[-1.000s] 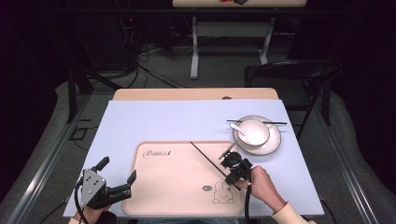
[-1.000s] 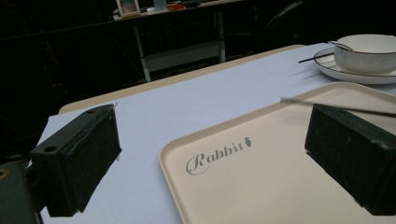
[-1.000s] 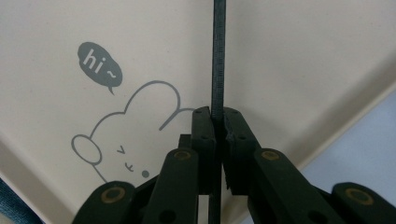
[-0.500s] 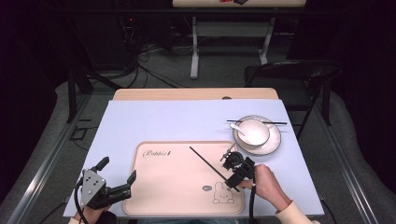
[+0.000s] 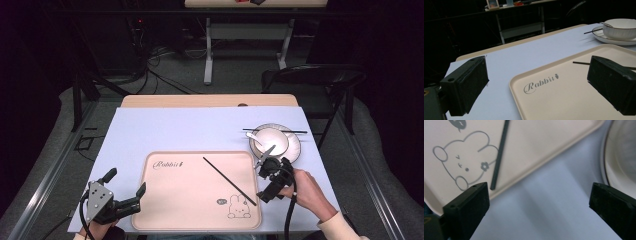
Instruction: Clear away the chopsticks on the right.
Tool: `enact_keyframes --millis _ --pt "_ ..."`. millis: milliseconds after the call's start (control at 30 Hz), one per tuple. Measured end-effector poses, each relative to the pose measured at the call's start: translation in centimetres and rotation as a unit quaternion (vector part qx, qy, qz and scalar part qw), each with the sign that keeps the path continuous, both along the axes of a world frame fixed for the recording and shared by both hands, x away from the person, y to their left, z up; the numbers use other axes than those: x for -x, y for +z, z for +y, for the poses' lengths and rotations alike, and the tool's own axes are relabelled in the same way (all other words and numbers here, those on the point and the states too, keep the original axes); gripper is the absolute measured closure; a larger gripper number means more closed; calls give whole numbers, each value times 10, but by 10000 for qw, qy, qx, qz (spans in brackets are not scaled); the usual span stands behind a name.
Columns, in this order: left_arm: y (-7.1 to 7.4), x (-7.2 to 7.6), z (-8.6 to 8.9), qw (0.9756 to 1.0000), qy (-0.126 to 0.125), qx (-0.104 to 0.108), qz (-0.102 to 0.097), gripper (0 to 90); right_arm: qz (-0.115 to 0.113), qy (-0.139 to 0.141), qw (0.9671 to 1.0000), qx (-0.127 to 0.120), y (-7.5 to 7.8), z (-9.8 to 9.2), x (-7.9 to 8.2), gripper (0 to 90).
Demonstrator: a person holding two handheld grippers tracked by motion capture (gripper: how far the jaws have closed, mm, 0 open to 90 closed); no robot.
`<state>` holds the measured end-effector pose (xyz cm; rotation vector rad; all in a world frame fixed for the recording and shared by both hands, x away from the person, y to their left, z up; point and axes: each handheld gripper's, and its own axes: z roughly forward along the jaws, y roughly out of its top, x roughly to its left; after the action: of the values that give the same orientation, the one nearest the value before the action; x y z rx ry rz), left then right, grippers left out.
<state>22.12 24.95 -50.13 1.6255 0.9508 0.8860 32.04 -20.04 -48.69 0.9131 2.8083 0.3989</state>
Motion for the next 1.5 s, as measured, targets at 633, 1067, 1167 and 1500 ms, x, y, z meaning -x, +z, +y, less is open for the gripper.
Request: enact_keyframes --millis 633,1067,1167,1500 --pt "0 0 0 10000 18 11 -2 31 -429 -31 9991 49 35 -77 -31 0" --pt "0 0 0 10000 20 8 4 31 -541 339 9979 47 62 -106 -69 0" --pt "0 0 0 10000 18 5 7 31 -582 372 9976 97 68 -111 -85 0" --pt "0 0 0 10000 19 13 11 32 -728 482 9958 267 79 -120 -131 0"
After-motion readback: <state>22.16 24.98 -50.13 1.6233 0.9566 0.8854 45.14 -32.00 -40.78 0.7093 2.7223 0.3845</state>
